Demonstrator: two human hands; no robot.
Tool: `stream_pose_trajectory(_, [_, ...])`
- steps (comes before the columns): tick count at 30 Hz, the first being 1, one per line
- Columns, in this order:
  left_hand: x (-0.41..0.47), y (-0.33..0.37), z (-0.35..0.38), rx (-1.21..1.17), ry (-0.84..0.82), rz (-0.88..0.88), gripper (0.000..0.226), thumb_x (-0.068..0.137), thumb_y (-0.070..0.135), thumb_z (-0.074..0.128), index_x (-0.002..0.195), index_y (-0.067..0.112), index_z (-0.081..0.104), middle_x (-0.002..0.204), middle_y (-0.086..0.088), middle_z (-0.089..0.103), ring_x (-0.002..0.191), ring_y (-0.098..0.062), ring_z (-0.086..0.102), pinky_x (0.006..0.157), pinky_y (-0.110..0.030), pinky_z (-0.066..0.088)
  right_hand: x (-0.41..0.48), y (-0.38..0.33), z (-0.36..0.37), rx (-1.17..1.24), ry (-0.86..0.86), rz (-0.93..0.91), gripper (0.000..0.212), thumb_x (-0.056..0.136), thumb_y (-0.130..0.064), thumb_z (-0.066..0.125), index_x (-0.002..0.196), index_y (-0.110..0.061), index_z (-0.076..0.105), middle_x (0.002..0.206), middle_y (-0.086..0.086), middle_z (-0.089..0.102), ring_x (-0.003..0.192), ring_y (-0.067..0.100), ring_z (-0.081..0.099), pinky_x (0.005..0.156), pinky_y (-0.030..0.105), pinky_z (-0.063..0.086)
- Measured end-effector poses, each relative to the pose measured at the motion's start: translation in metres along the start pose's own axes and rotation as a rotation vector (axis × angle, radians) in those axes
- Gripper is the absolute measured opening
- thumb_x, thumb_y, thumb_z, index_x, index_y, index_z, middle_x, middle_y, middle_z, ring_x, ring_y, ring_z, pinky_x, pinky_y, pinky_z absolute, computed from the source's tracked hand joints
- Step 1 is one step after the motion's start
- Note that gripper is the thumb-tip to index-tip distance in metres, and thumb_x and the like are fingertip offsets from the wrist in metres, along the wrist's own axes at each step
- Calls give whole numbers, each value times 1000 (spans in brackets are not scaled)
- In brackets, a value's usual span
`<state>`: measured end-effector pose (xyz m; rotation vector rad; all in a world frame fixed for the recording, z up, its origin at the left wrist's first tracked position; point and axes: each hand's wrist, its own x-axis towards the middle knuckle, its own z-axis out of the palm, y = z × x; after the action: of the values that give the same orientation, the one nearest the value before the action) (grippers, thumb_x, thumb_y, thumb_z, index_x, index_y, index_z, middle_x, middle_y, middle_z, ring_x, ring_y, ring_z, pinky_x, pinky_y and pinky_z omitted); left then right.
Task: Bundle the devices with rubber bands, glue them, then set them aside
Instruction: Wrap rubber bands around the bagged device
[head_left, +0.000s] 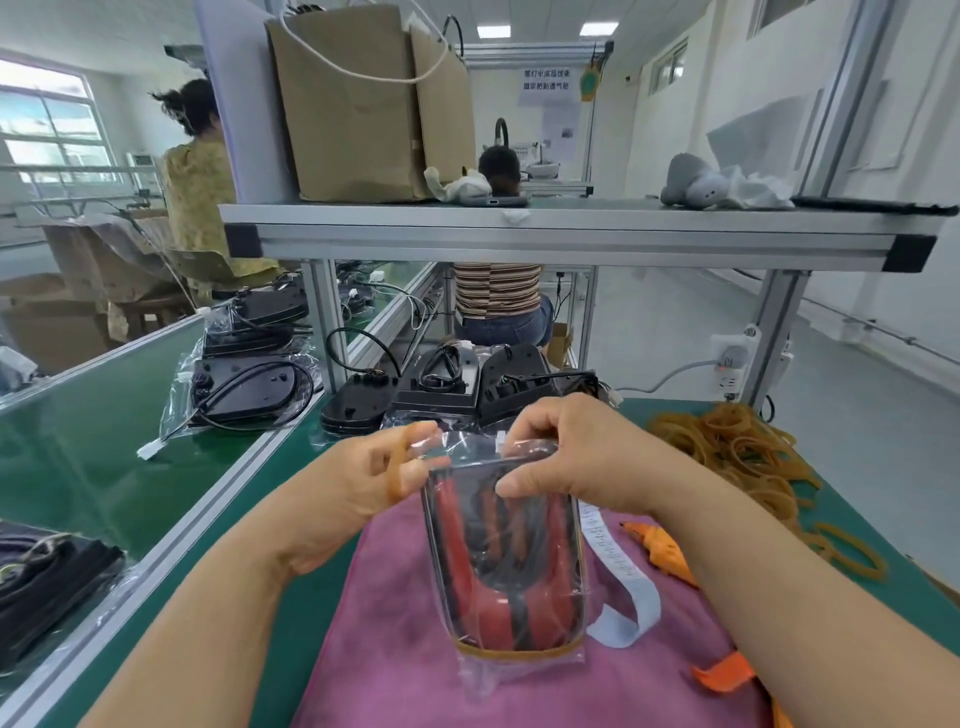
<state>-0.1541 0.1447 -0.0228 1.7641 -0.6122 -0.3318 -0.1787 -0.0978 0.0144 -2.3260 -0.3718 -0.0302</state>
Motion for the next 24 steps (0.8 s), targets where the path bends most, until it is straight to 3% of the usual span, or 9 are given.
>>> stream_pose_trajectory(2, [2, 0, 1, 35, 50, -21, 94, 64, 55, 83, 144, 21, 45, 142, 11, 54, 120, -1, 60, 89, -10, 49, -2, -1, 4, -19, 10, -7, 27, 67, -33, 88, 84, -23, 70, 93, -4, 69, 82, 9, 64, 74, 25, 52])
stream_pose_trajectory(5, [5, 4, 5, 146, 43, -56, 85, 71, 35, 74, 148, 20, 40, 144, 15, 50, 117, 2, 61, 90, -12, 50, -5, -2, 8, -53, 18, -10, 28, 67, -35, 88, 86, -23, 70, 95, -8, 66, 86, 6, 62, 79, 26, 52])
stream_pose_trajectory(8, [7, 9, 6, 277, 23, -96, 87, 67, 37, 78, 146, 27, 44, 139, 23, 53, 121, 10, 54, 97, -13, 45, -8, -1, 8, -45, 29, -10, 29, 66, -36, 88, 85, -25, 70, 96, -9, 64, 86, 5, 61, 78, 24, 52])
stream_pose_trajectory(11, [9, 9, 7, 297, -33, -126, 81, 75, 25, 84, 146, 27, 45, 135, 24, 56, 119, 14, 53, 96, -10, 45, -11, 2, 8, -39, 24, -5, 29, 65, -39, 88, 83, -26, 69, 94, -10, 64, 83, 3, 60, 74, 21, 51])
stream_pose_trajectory(14, [10, 5, 14, 277, -70, -147, 82, 79, 21, 82, 150, 25, 40, 141, 22, 52, 123, 13, 50, 104, -16, 42, -15, 7, 11, -40, 23, 9, 27, 65, -38, 88, 80, -26, 69, 93, -8, 64, 84, 7, 61, 77, 28, 52])
stream_pose_trajectory(19, [8, 0, 15, 262, -98, -170, 90, 67, 42, 77, 149, 30, 40, 140, 27, 51, 122, 15, 50, 100, -14, 43, -21, 8, 16, -64, 76, 22, 25, 68, -40, 86, 81, -30, 67, 96, -10, 60, 87, 3, 58, 82, 26, 49])
stream_pose_trajectory(24, [8, -1, 24, 178, -73, -148, 75, 79, 22, 78, 145, 30, 44, 134, 28, 57, 122, 12, 52, 93, -11, 46, -26, 4, 13, -97, 70, 10, 25, 69, -38, 85, 79, -29, 64, 92, -10, 58, 83, 3, 56, 76, 22, 47])
